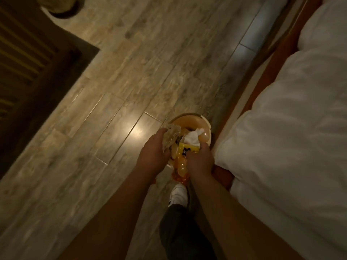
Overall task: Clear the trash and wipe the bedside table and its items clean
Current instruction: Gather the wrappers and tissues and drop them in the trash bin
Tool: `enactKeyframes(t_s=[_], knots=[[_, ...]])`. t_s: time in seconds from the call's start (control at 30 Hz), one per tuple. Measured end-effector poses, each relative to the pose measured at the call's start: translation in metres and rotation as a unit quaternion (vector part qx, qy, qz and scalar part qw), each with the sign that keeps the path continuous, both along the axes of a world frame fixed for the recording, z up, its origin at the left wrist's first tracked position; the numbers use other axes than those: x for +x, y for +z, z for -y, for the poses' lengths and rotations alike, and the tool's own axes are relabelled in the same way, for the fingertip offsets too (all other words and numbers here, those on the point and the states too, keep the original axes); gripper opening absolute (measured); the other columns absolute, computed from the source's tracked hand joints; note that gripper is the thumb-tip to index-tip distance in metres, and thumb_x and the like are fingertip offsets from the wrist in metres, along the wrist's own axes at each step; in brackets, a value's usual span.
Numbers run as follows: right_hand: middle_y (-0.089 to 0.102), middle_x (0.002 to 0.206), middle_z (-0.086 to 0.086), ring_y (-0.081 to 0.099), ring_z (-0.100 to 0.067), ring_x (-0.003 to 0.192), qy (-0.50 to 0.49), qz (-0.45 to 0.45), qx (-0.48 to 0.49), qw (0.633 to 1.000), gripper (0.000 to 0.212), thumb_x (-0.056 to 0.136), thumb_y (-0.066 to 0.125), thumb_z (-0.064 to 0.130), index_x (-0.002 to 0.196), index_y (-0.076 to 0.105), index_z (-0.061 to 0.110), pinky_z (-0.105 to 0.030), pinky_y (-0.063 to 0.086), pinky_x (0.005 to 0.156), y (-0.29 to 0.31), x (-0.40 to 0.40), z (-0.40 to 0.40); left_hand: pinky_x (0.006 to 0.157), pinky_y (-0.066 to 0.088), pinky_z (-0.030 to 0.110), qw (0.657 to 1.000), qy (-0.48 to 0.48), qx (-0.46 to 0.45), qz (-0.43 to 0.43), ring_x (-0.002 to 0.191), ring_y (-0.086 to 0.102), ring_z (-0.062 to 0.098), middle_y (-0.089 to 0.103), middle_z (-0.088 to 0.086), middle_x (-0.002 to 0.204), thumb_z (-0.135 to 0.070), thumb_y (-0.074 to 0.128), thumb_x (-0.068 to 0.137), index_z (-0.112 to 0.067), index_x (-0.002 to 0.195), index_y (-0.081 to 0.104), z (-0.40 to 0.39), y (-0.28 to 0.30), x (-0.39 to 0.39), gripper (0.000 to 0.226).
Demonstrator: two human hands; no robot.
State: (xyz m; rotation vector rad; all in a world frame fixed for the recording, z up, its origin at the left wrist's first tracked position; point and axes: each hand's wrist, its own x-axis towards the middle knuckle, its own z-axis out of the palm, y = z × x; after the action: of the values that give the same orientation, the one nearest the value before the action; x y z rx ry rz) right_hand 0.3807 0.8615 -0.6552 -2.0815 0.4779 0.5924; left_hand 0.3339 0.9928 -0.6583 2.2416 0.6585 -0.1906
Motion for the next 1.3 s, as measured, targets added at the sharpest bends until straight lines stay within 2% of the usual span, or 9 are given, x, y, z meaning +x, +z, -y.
enactKeyframes(t_s=[0.2, 0.3, 0.43, 0.57, 0.77, 0.87, 1.03, 1.2, 1.3], knots=[[0.061, 0.119, -0.008, 0.055, -0.013, 0.086, -0.067, -0.069, 0.000, 0.995, 0.047, 0.087, 0.059, 0.008, 0.131, 0.048, 0.018, -0.010, 0.035, 0.057, -0.043, 0.032, -0.010, 0.086, 0.050, 0.032, 0.997, -0.043, -0.064, -0.022, 0.108, 0.061, 0.020, 0.061, 0.001, 0.123, -0.019, 0.068, 0.081, -0.028, 0.134, 0.042, -0.003, -0.049, 0.047, 0.060], [0.057, 0.127, -0.008, 0.057, -0.019, 0.097, -0.121, -0.081, -0.020, 0.989, 0.050, 0.091, 0.056, 0.019, 0.138, 0.043, 0.024, -0.022, 0.047, 0.076, -0.062, 0.041, -0.019, 0.085, 0.052, 0.035, 0.994, -0.034, -0.098, -0.032, 0.102, 0.063, 0.016, 0.063, -0.011, 0.113, -0.021, 0.067, 0.083, -0.030, 0.131, 0.044, -0.003, -0.073, 0.059, 0.055], [0.059, 0.111, -0.003, 0.052, 0.001, 0.074, -0.137, -0.084, 0.009, 0.987, 0.054, 0.086, 0.063, 0.010, 0.135, 0.044, 0.023, 0.000, 0.039, 0.057, -0.091, 0.046, -0.025, 0.070, 0.040, 0.011, 0.992, -0.012, -0.122, -0.020, 0.086, 0.056, -0.004, 0.055, -0.021, 0.101, -0.038, 0.067, 0.086, -0.036, 0.130, 0.042, -0.006, -0.103, 0.074, 0.050], [0.061, 0.121, -0.007, 0.058, -0.028, 0.106, -0.191, -0.105, -0.025, 0.976, 0.036, 0.095, 0.054, 0.029, 0.131, 0.050, 0.023, -0.029, 0.041, 0.079, -0.114, 0.053, -0.031, 0.071, 0.039, 0.004, 0.987, -0.047, -0.152, -0.019, 0.085, 0.056, -0.017, 0.056, -0.027, 0.101, -0.034, 0.071, 0.084, -0.062, 0.119, 0.038, -0.009, -0.126, 0.088, 0.056], [0.056, 0.130, -0.005, 0.058, -0.020, 0.102, -0.200, -0.136, 0.004, 0.970, 0.053, 0.093, 0.058, 0.028, 0.141, 0.037, 0.032, -0.023, 0.043, 0.075, -0.135, 0.052, -0.027, 0.082, 0.038, 0.019, 0.983, -0.134, -0.124, -0.030, 0.109, 0.055, 0.011, 0.060, -0.003, 0.127, -0.024, 0.065, 0.089, -0.030, 0.140, 0.042, -0.016, -0.143, 0.093, 0.057], [0.049, 0.140, -0.006, 0.049, -0.028, 0.124, -0.141, -0.156, -0.012, 0.978, 0.072, 0.088, 0.066, 0.023, 0.148, 0.028, 0.025, -0.032, 0.043, 0.092, -0.137, 0.055, -0.022, 0.088, 0.035, 0.023, 0.979, -0.150, -0.122, -0.062, 0.119, 0.054, 0.022, 0.057, 0.004, 0.134, -0.022, 0.064, 0.088, -0.026, 0.145, 0.037, -0.026, -0.143, 0.090, 0.063], [0.051, 0.134, -0.002, 0.051, -0.029, 0.118, -0.145, -0.163, -0.008, 0.976, 0.060, 0.092, 0.056, 0.034, 0.147, 0.030, 0.032, -0.024, 0.039, 0.064, -0.122, 0.057, -0.022, 0.094, 0.037, 0.025, 0.971, -0.198, -0.113, -0.067, 0.121, 0.052, 0.021, 0.053, 0.006, 0.138, -0.025, 0.062, 0.090, -0.022, 0.146, 0.037, -0.039, -0.127, 0.088, 0.061], [0.061, 0.123, 0.000, 0.058, -0.026, 0.107, -0.084, -0.122, 0.001, 0.989, 0.041, 0.095, 0.049, 0.044, 0.134, 0.047, 0.033, -0.040, 0.049, 0.090, -0.079, 0.051, -0.024, 0.093, 0.047, 0.047, 0.965, -0.243, -0.085, -0.050, 0.112, 0.054, 0.022, 0.055, 0.001, 0.126, -0.051, 0.050, 0.087, -0.030, 0.141, 0.041, -0.045, -0.076, 0.100, 0.058], [0.057, 0.128, 0.002, 0.056, -0.024, 0.111, -0.084, -0.101, 0.022, 0.991, 0.049, 0.092, 0.050, 0.050, 0.139, 0.040, 0.041, -0.035, 0.046, 0.085, -0.038, 0.046, -0.026, 0.096, 0.044, 0.053, 0.959, -0.274, -0.051, -0.049, 0.122, 0.049, 0.025, 0.050, 0.002, 0.135, -0.061, 0.043, 0.085, -0.035, 0.141, 0.036, -0.047, -0.032, 0.105, 0.062]])
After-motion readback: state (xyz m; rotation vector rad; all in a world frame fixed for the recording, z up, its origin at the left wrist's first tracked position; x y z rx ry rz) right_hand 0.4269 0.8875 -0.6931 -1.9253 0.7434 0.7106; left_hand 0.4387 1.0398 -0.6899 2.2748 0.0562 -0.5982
